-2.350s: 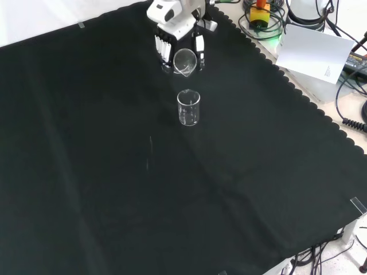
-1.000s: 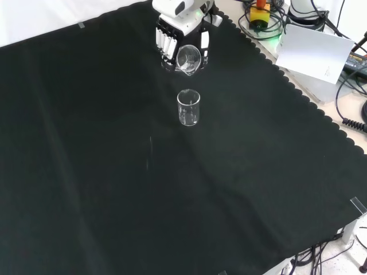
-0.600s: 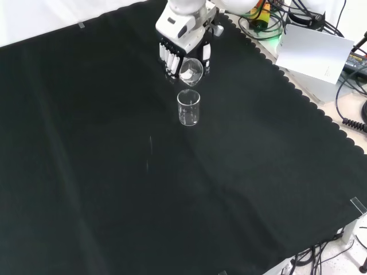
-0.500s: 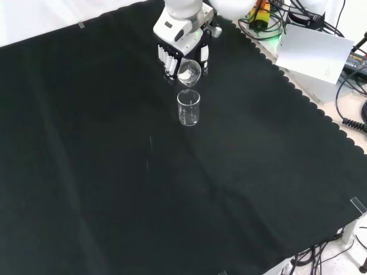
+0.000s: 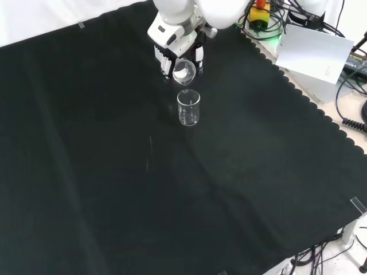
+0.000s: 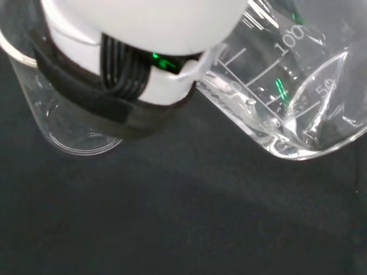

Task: Pour the water from the handheld beaker into the one on the table.

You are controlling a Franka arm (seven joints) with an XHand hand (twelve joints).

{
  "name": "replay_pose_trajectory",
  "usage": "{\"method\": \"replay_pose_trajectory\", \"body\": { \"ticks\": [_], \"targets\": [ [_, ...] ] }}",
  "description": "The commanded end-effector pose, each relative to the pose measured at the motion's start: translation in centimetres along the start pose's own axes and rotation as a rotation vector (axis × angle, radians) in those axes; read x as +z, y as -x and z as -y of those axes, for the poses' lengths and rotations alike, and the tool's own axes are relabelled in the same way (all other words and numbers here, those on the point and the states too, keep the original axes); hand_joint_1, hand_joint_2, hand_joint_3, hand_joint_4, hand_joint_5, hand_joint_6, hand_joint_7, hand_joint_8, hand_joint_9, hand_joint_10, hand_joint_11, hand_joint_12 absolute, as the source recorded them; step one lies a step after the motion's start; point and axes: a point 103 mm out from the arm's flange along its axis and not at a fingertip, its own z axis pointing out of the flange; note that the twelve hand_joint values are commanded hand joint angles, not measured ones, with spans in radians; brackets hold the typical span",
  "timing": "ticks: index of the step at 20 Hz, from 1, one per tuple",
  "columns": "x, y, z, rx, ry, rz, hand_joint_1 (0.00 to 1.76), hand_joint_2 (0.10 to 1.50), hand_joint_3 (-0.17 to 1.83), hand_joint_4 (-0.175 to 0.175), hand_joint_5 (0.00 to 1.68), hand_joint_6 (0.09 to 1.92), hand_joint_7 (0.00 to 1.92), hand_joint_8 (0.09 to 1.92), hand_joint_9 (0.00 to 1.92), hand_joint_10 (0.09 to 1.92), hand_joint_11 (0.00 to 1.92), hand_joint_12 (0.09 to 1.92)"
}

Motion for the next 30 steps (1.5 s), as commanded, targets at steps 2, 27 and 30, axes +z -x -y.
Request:
{"method": "replay_pose_trajectory", "body": {
  "ticks": [2, 27, 30],
  "targets": [
    [-0.7, -1.3, -0.1, -0.016, -0.005, 0.073, 1.43, 0.68, 0.49, -0.175, 1.42, 0.28, 1.42, 0.3, 1.58, 0.1, 1.4, 0.54],
    [-0.9, -2.2, -0.7, 0.027, -0.037, 0.263, 1.43, 0.68, 0.48, -0.175, 1.42, 0.27, 1.43, 0.29, 1.57, 0.11, 1.4, 0.53],
    [-1.1, -2.4, -0.8, 0.035, -0.048, 0.278, 1.43, 0.68, 0.48, -0.175, 1.42, 0.27, 1.43, 0.29, 1.57, 0.11, 1.39, 0.53]
  ]
}}
